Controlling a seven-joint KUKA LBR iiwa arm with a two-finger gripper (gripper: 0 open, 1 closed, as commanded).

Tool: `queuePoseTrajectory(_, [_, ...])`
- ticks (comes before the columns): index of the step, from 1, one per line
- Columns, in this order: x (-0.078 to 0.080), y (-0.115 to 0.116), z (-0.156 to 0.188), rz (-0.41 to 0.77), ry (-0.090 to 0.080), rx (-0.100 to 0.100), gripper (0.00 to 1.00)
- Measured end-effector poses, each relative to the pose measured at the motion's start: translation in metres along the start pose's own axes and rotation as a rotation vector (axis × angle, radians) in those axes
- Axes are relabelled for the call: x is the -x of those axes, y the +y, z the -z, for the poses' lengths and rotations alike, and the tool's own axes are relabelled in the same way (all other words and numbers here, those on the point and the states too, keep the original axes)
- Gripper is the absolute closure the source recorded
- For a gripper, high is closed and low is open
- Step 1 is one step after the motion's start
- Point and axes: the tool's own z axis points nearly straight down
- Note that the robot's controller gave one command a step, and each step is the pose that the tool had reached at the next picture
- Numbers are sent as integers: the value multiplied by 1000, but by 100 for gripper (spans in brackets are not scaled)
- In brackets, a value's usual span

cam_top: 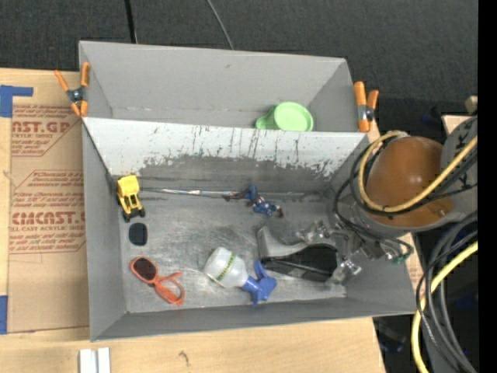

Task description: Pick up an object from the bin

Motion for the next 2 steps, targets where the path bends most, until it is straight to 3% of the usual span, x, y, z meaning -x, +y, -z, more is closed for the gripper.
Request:
queuePoseTrajectory(1, [7, 4, 35, 14, 40, 19, 100])
queuePoseTrajectory(2, [8, 0, 90, -15, 47, 19, 100])
